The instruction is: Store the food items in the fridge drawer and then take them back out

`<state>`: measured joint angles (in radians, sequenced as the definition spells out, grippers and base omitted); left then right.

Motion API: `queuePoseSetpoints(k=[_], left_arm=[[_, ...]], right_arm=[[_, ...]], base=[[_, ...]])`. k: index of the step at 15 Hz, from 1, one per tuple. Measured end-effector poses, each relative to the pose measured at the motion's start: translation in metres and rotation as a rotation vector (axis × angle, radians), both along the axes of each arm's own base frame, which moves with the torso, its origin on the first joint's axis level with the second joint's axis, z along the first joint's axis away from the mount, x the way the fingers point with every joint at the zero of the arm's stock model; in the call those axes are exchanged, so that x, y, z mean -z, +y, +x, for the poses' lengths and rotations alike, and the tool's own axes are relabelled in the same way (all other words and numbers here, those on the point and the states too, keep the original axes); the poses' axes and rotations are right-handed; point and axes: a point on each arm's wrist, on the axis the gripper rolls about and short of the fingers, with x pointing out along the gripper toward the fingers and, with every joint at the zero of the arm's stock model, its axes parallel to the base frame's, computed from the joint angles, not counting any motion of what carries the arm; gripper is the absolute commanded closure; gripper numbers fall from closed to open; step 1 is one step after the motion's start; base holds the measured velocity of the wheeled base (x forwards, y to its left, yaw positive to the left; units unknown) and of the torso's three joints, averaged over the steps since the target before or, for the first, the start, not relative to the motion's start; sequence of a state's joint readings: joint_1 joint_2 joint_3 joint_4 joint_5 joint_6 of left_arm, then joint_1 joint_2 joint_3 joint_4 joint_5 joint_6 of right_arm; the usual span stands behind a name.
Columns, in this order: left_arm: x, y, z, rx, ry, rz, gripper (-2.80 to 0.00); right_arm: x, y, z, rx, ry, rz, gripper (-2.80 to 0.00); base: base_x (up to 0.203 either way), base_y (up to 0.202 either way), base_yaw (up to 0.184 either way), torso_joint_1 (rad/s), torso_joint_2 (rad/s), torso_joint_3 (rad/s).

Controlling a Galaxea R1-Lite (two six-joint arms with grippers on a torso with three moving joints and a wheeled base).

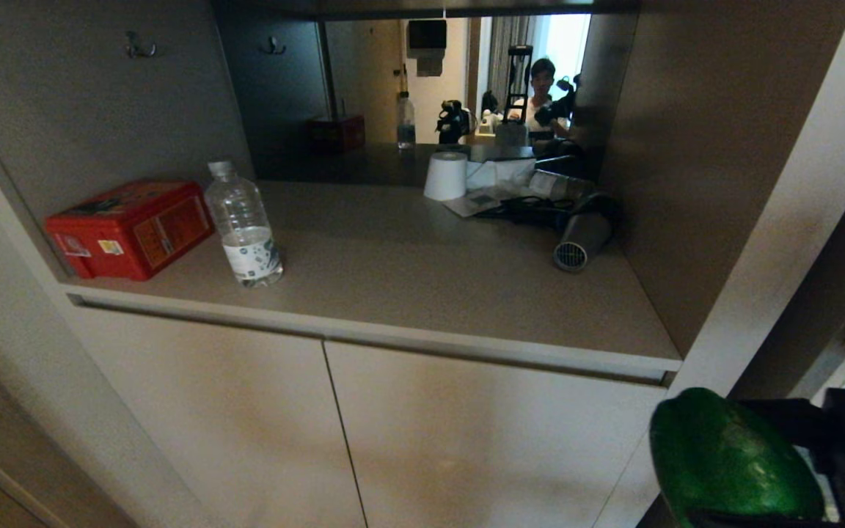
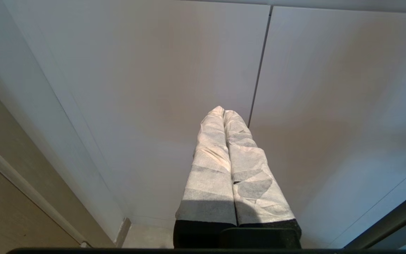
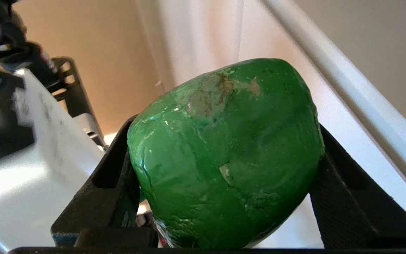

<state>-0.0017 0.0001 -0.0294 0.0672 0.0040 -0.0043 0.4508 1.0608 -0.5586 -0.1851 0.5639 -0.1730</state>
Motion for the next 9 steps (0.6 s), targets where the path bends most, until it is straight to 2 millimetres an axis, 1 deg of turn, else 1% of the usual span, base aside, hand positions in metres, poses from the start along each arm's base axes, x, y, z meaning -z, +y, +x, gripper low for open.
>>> queuePoseSetpoints(k=[1,3,5,7,9], left_arm=[[0.0,0.0,0.0,0.0,0.0,0.0,0.0],[0.0,0.0,0.0,0.0,0.0,0.0,0.0],[0.0,0.0,0.0,0.0,0.0,0.0,0.0],[0.0,0.0,0.0,0.0,0.0,0.001,0.0],[0.0,0.0,0.0,0.0,0.0,0.0,0.0]], right_arm=[[-0.002,0.012,0.01,-0.01,0.019,-0.015,0.0],[-0.007,0.043,0.033,0.017,0.058,-0.048,0.0],[-0.013,0.072,0.055,0.125,0.062,-0.059,0.0],[-0.021,0.09,0.073,0.276,0.025,-0.041,0.0],[-0.025,0.1,0.088,0.424,-0.005,-0.05,0.0]], base=[[0.0,0.0,0.0,0.0,0.0,0.0],[0.0,0.0,0.0,0.0,0.0,0.0],[0.0,0.0,0.0,0.0,0.0,0.0],[0.0,0.0,0.0,0.0,0.0,0.0],[0.0,0.0,0.0,0.0,0.0,0.0]])
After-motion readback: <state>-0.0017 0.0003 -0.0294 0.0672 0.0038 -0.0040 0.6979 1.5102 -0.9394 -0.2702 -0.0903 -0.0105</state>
